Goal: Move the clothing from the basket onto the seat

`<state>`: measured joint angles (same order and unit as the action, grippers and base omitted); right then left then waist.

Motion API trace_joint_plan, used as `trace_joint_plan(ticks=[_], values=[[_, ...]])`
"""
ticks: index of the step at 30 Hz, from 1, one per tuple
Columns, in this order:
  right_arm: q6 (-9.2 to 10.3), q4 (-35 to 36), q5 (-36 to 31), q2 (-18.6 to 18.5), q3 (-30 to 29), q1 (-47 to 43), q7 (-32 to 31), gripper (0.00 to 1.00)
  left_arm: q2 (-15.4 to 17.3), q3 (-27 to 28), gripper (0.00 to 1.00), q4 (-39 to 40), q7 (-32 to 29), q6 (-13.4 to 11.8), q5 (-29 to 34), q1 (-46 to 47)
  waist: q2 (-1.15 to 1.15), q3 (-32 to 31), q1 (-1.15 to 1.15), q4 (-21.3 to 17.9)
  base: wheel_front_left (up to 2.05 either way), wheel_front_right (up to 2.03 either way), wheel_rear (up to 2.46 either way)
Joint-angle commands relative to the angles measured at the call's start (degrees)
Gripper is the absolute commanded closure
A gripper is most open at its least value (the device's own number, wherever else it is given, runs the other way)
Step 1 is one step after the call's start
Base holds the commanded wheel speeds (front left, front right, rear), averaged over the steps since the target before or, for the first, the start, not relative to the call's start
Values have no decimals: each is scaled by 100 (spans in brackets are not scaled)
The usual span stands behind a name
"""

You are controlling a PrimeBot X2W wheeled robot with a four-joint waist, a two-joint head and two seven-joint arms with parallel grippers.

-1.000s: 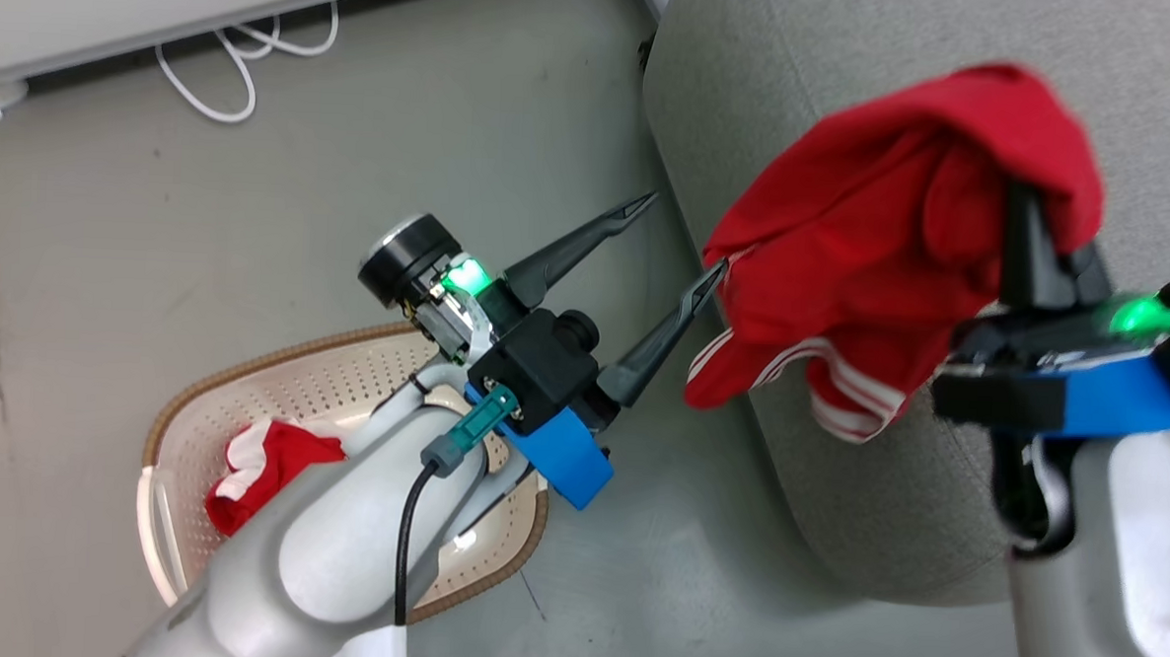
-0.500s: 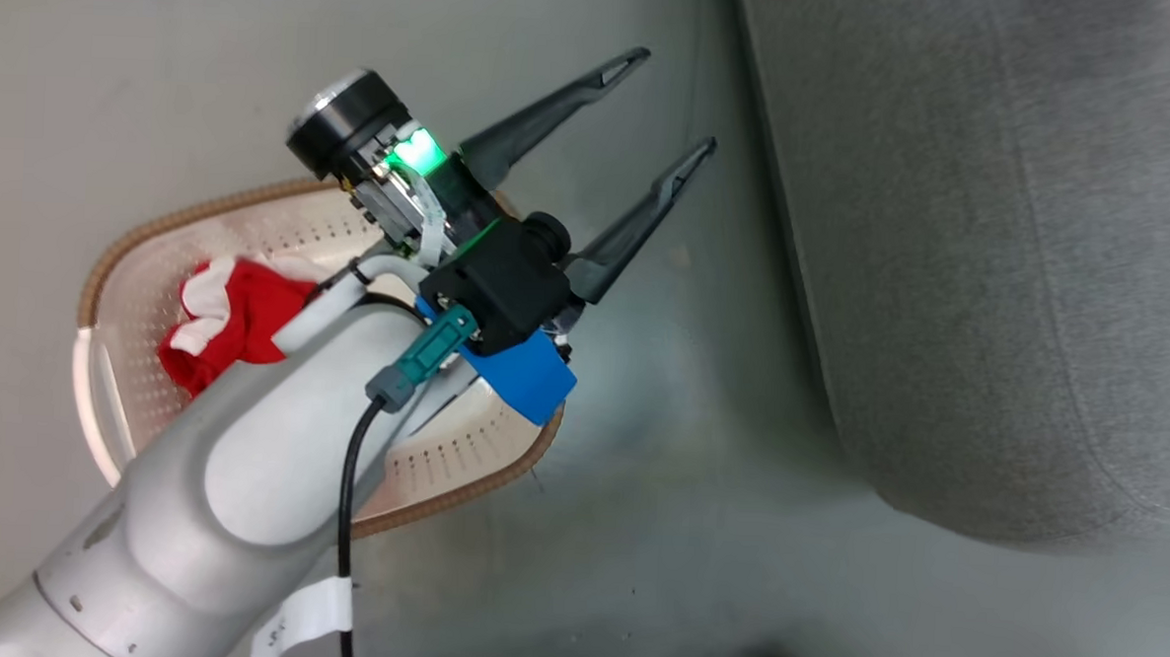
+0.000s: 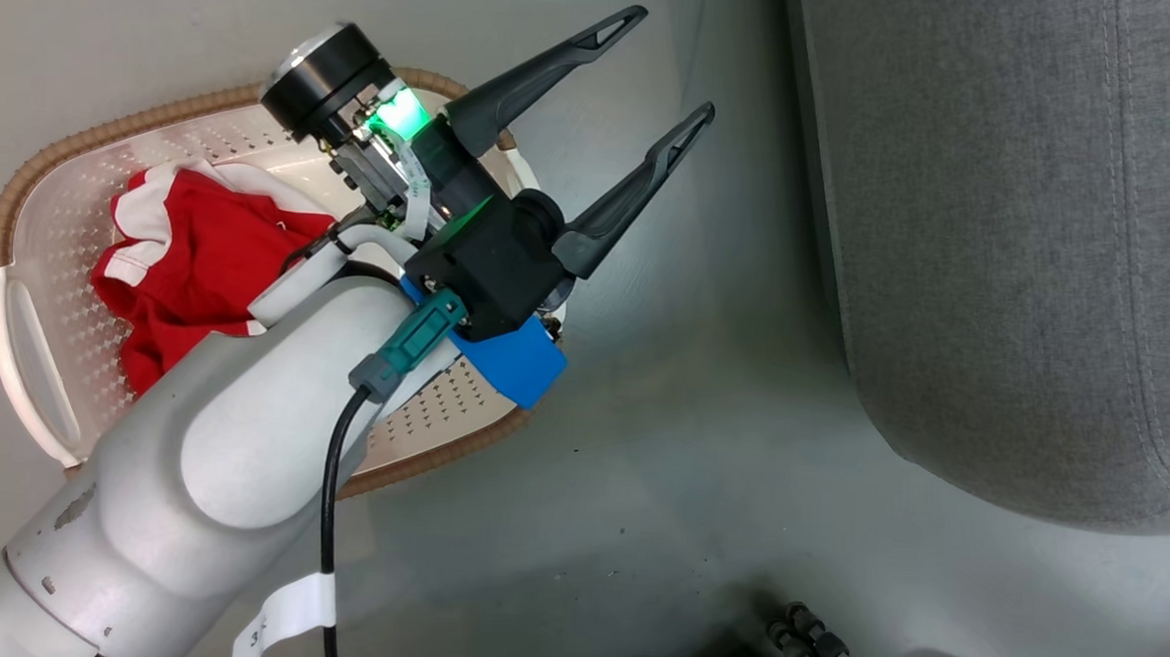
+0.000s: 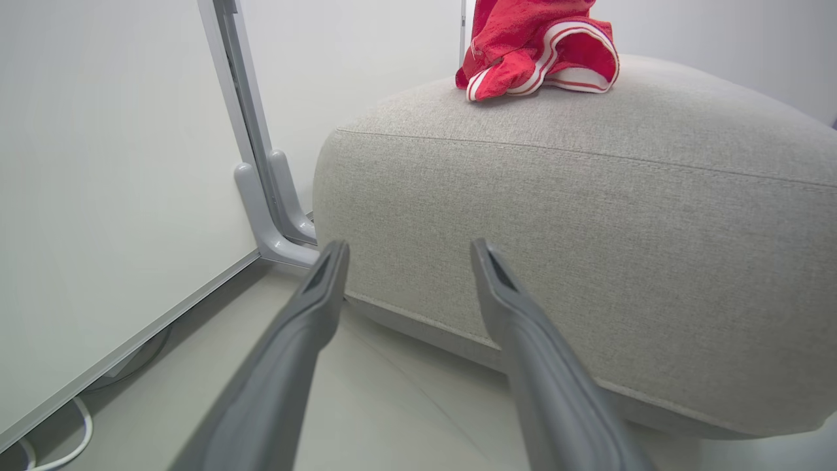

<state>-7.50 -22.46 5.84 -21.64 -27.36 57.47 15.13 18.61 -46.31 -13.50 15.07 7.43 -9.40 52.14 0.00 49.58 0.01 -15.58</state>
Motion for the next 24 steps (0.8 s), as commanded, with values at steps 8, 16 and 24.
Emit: trace_joint_plan(ticks=[8, 16, 24], values=[[1, -837, -65, 414, -216, -539, 3, 100, 29, 19, 0, 51, 16, 6, 3, 137, 0, 100, -1, 113, 0, 0, 0], [1, -416, -58, 462, -272, -1093, 3, 0, -93, 123, 0, 92, 16, -42, -18, 36, 0, -158, -1, 227, 0, 0, 0], [1, 828, -78, 639, -134, -2254, 4, 0, -352, 534, 0, 179, 17, -124, -169, -439, 0, -1040, -1, 297, 0, 0, 0]])
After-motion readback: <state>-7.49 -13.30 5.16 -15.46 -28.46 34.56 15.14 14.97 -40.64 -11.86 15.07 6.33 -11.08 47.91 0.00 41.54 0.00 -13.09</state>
